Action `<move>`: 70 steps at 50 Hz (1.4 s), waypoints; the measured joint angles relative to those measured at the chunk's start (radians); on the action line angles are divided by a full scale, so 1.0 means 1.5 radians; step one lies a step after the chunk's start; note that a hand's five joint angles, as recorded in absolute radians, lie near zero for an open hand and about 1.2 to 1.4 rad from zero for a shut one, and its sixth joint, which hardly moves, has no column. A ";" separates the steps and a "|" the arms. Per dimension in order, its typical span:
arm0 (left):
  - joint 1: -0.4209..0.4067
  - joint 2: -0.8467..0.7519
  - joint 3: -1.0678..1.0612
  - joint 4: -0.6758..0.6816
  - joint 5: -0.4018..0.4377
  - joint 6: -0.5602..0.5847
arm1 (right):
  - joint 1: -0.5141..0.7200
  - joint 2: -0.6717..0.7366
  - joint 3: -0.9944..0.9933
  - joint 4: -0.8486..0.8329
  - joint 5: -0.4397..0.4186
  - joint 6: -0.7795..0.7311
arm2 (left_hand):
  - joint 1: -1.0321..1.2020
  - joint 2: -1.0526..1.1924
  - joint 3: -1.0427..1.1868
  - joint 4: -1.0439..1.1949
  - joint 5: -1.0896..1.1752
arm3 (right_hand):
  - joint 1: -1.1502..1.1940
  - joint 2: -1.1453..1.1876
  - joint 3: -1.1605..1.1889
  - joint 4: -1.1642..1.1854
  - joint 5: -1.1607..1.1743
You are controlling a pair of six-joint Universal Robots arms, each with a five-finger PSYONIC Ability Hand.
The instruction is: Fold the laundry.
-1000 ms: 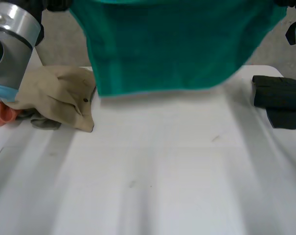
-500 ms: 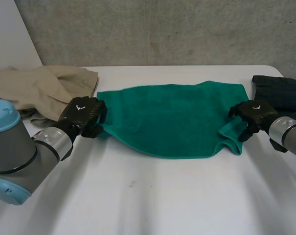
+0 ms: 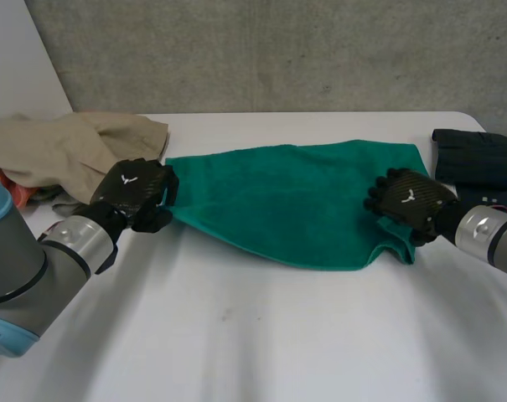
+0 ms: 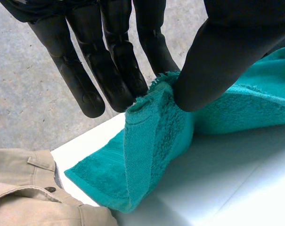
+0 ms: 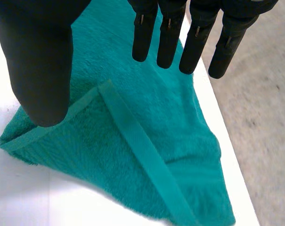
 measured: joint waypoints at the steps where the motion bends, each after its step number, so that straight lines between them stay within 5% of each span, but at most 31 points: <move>1: 0.000 -0.001 0.000 0.000 0.000 0.000 | 0.005 0.006 -0.006 0.004 0.000 -0.015 | 0.000 0.000 0.000 0.000 0.000 | 0.000 0.000 0.000 0.000 0.001; 11: 0.005 0.003 -0.001 0.001 0.000 0.000 | 0.040 0.077 -0.080 0.029 0.049 -0.099 | 0.000 0.000 0.000 0.000 0.000 | 0.018 0.038 0.030 0.046 0.059; 18: 0.013 0.012 -0.004 -0.005 0.001 0.001 | 0.039 0.113 -0.130 0.071 0.093 -0.153 | 0.000 0.000 0.000 0.000 0.000 | 0.435 0.471 0.457 0.471 0.480; 29: 0.042 0.062 -0.021 -0.066 0.019 0.009 | -0.038 0.030 -0.110 0.106 0.072 -0.063 | 0.000 0.000 0.000 0.000 0.000 | 0.435 0.482 0.478 0.497 0.491; 41: 0.089 0.209 -0.077 -0.394 0.059 0.142 | -0.183 -0.086 0.010 0.385 0.179 -0.080 | 0.000 0.000 0.000 0.000 0.000 | 0.435 0.482 0.480 0.499 0.491; 47: 0.091 0.233 -0.099 -0.509 0.067 0.230 | -0.198 -0.120 0.063 0.408 0.168 -0.087 | 0.000 0.000 0.000 0.000 0.000 | 0.435 0.482 0.480 0.500 0.491; 49: 0.087 0.221 -0.097 -0.500 0.067 0.245 | -0.190 -0.126 0.071 0.377 0.158 -0.064 | 0.000 0.000 0.000 0.000 0.000 | 0.391 0.417 0.421 0.437 0.443; 53: 0.074 0.176 -0.074 -0.442 0.060 0.248 | -0.164 -0.133 0.078 0.297 0.140 0.006 | 0.000 0.000 0.000 0.000 0.000 | 0.007 0.025 0.030 0.052 0.053; 57: 0.055 0.128 -0.033 -0.381 0.040 0.225 | -0.143 -0.150 0.094 0.213 0.125 0.088 | 0.000 0.000 0.000 0.000 0.000 | -0.114 -0.102 -0.109 -0.100 -0.092; 70: 0.008 0.015 0.138 -0.258 -0.048 0.120 | -0.184 -0.254 0.254 0.112 0.095 0.231 | 0.000 0.000 0.000 0.000 0.000 | -0.135 -0.136 -0.142 -0.127 -0.118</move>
